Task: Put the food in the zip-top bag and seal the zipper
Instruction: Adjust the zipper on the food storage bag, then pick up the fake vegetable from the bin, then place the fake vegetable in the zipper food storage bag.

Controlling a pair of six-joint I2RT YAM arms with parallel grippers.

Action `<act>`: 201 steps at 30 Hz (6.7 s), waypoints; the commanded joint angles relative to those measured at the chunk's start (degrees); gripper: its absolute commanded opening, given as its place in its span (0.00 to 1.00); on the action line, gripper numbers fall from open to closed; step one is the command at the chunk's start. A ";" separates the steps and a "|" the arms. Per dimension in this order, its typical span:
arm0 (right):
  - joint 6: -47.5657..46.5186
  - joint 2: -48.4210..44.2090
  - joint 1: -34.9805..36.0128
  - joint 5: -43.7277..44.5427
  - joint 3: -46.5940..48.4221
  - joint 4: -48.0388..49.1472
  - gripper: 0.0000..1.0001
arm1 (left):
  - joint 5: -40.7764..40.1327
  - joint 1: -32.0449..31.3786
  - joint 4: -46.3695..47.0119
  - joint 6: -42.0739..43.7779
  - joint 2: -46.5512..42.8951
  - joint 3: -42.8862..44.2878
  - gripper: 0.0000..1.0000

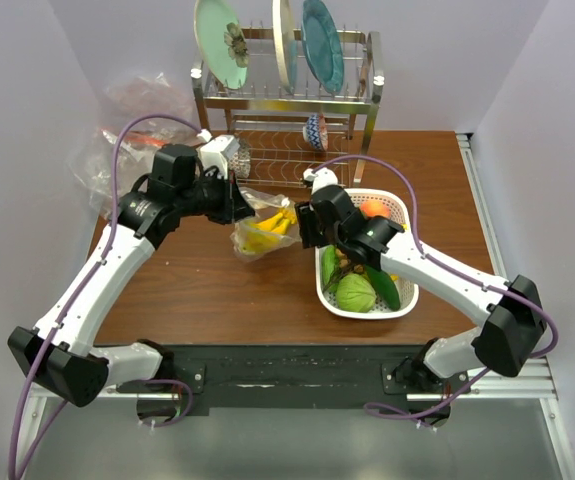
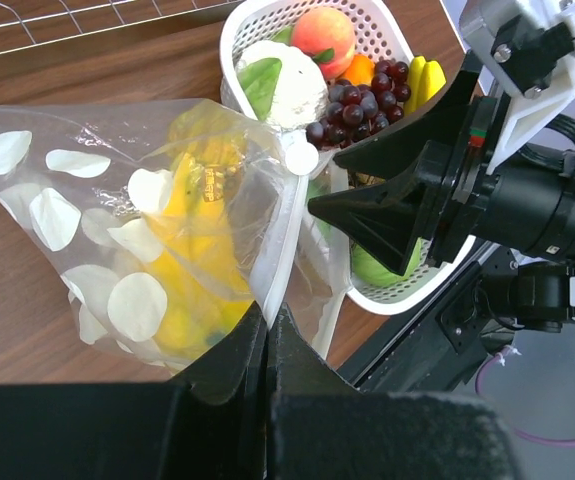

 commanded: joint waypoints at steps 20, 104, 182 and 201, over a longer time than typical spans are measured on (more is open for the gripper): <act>-3.72 4.42 -0.27 5.98 2.97 -7.57 0.54 | -2.32 0.13 6.02 0.65 0.78 -2.55 0.00; -4.76 -4.65 -14.24 -5.20 3.57 -10.82 0.54 | 6.38 4.78 23.42 2.41 2.10 -15.38 0.00; -3.46 -10.69 -14.25 -28.55 0.95 7.07 0.54 | 4.62 4.78 20.35 2.94 2.98 -11.34 0.00; 31.70 -10.97 -14.16 -53.19 -15.32 48.76 0.51 | 5.50 4.26 21.58 -1.01 4.47 -8.00 0.00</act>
